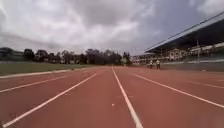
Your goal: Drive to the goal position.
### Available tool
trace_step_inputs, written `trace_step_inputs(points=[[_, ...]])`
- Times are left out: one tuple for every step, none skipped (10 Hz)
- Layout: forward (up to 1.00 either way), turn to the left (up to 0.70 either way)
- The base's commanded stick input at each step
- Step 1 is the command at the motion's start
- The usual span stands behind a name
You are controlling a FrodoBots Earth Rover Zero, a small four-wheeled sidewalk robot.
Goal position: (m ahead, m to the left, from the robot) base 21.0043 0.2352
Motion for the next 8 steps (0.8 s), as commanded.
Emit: trace_step_inputs(points=[[0.60, 0.00], [0.60, 0.00], [0.60, 0.00], [0.60, 0.00], [0.60, 0.00], [0.60, 0.00], [0.60, 0.00], [0.60, 0.00]])
